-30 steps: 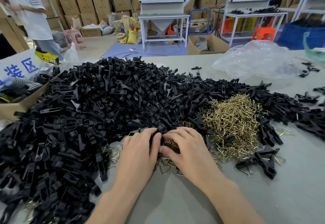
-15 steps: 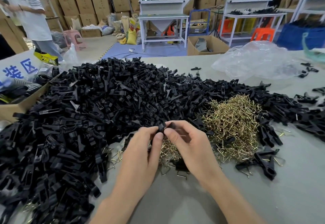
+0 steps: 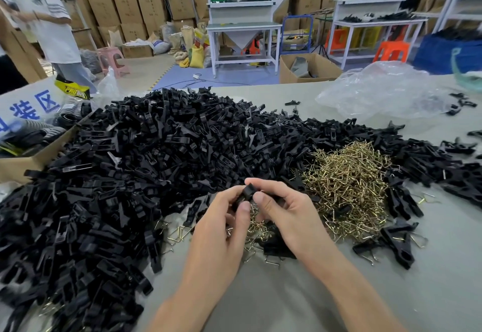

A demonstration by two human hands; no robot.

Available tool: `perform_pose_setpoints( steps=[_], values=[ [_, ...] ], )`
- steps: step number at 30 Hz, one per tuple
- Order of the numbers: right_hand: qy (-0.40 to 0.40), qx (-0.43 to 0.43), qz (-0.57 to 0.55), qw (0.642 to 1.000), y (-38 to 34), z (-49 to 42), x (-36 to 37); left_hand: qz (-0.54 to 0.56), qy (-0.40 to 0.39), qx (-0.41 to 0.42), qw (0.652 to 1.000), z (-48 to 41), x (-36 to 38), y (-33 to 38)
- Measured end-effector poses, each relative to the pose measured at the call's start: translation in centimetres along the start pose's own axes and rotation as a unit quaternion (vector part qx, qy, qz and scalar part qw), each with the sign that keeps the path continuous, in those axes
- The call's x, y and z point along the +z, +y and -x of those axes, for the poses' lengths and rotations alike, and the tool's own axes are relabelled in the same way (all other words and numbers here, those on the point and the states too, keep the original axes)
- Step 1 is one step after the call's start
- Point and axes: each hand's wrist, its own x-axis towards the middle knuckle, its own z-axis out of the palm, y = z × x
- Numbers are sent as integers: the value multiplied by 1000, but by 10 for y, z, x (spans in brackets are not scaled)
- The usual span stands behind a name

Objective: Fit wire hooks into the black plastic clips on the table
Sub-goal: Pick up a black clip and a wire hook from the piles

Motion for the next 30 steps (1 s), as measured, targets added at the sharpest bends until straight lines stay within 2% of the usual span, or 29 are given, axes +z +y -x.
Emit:
perform_pose_setpoints(
  steps=[4, 7, 9, 12, 17, 21, 25, 30],
  values=[
    [-27, 10, 35, 999, 4, 0, 1, -18, 34, 52, 998, -1, -2, -2],
    [-54, 18, 37, 998, 8, 0, 3, -40, 1, 66, 997, -1, -1, -4],
    [-44, 26, 1, 999, 9, -1, 3, -32, -20, 47, 998, -2, 0, -3],
    [-4, 36, -62, 997, 8, -2, 3, 21, -9, 7, 1000, -3, -1, 0],
    [49, 9, -65, 997, 9, -1, 2, 75, 4, -52, 996, -2, -1, 7],
    [24, -14, -20, 999, 9, 0, 0, 145, -3, -100, 984, -4, -1, 8],
    [-1, 0, 3, 1000, 11, -1, 0, 143, -12, -122, 982, -5, 0, 7],
    [27, 3, -61, 998, 10, -4, -3, 151, -16, -136, 979, -5, -1, 6]
  ],
)
